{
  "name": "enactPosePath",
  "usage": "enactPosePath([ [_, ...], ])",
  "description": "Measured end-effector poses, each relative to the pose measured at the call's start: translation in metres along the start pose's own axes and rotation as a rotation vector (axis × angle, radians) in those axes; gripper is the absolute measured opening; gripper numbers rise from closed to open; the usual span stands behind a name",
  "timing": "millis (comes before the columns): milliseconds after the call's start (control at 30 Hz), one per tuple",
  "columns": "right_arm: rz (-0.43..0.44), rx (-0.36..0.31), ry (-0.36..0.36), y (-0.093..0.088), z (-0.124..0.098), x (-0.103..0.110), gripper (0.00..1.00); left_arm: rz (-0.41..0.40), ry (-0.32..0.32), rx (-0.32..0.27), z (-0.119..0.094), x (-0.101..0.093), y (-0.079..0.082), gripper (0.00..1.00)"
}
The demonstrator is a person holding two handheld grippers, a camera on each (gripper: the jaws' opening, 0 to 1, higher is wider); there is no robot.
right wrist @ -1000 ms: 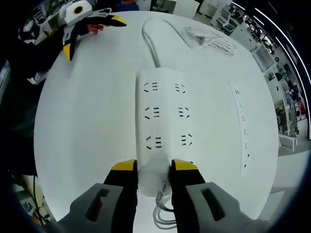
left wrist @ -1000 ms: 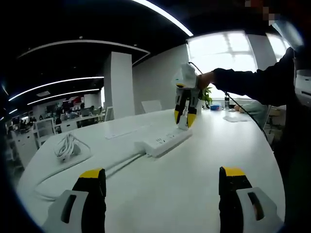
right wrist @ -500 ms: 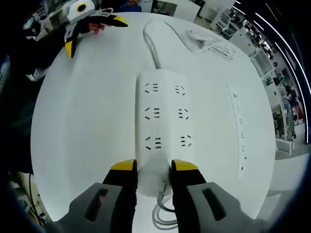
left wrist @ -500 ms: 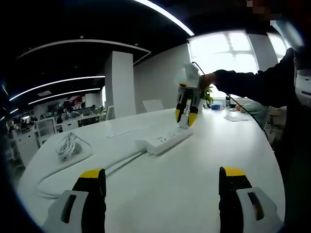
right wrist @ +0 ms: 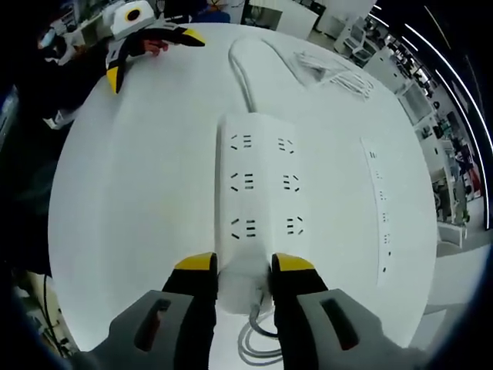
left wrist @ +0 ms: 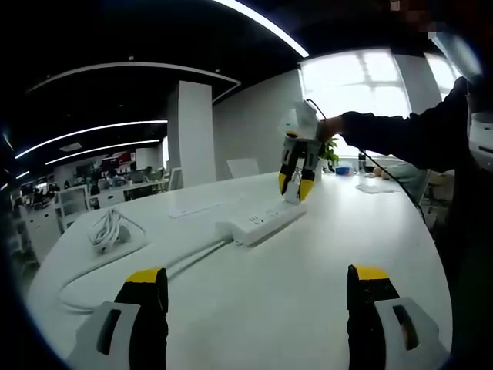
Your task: Straighten the power strip on the desk, plug the charger into it
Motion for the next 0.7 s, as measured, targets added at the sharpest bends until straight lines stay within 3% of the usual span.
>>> enactPosePath([
  [700,0.021,-0.072,0.002,-0.0001,0.0021,0.0052,0.51,-0.001,0.004,0.001,-0.0001,0.0019,-0.0005,0.99],
])
Point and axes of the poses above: the point that each gripper's makers call its tool centre point, and the gripper's own axes: z roughly forward along the fingers, x roughly to its left, y roughly out of its top, the point moved 9 cm from there along -z, roughly backward along the fingers, and after that the axes turned 4 degrees about y, right-handed, at the moved point
